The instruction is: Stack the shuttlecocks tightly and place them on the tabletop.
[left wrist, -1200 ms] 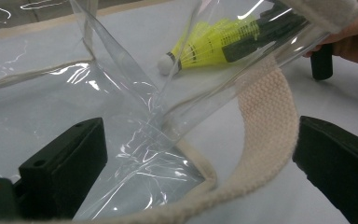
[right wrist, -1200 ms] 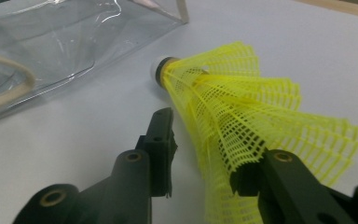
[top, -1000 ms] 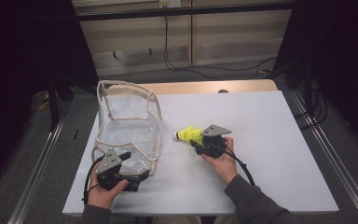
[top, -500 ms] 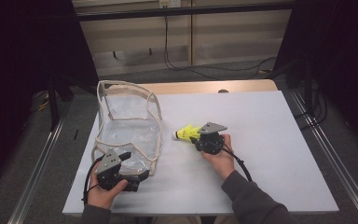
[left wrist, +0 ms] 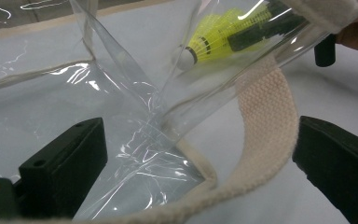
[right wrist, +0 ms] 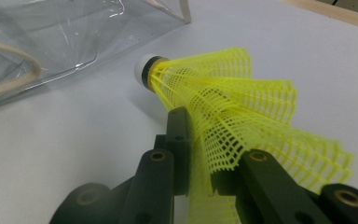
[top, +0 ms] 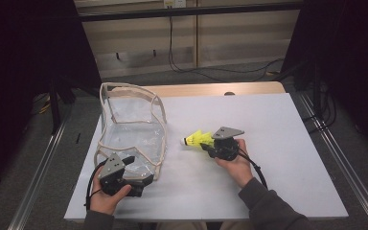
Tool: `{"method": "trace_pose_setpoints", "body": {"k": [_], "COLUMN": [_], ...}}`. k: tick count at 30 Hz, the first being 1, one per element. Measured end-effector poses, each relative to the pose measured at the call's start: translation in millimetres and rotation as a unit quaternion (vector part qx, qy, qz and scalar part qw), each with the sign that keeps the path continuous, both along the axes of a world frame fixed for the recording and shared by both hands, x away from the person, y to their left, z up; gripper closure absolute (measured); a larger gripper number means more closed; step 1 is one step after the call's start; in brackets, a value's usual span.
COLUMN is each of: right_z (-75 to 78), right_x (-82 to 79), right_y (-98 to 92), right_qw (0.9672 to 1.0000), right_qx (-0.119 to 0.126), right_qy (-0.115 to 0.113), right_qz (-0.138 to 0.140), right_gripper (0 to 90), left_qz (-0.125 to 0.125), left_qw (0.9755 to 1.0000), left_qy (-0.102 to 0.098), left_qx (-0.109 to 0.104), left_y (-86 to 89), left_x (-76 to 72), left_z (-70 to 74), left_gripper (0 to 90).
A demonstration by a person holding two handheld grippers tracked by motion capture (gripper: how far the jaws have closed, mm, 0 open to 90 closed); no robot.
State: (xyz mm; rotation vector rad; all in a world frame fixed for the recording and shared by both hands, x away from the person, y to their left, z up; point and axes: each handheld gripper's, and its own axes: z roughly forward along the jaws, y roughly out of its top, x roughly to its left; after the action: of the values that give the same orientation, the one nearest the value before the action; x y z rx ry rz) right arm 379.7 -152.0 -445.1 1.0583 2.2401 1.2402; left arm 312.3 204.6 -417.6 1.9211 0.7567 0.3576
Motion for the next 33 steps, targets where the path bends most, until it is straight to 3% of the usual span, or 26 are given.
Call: {"method": "trace_pose_setpoints", "body": {"k": [11, 33], "right_z": [5.6, 46.1], "right_x": [-3.4, -3.6], "right_y": [-2.2, -2.1], "right_qw": [0.9998, 0.9987], "right_qx": [0.013, 0.029], "right_qy": [0.005, 0.009], "right_qz": [0.016, 0.042], "right_gripper": [80.5, 80.5], "left_qz": [-0.002, 0.000], "left_qw": [1.0000, 1.0000], "left_qy": [0.001, 0.003], "left_qx": [0.000, -0.002], "left_y": [0.4, 0.1], "left_x": [-0.2, 0.4], "left_z": [0.3, 0.6], "left_gripper": [3.0, 3.0]}}
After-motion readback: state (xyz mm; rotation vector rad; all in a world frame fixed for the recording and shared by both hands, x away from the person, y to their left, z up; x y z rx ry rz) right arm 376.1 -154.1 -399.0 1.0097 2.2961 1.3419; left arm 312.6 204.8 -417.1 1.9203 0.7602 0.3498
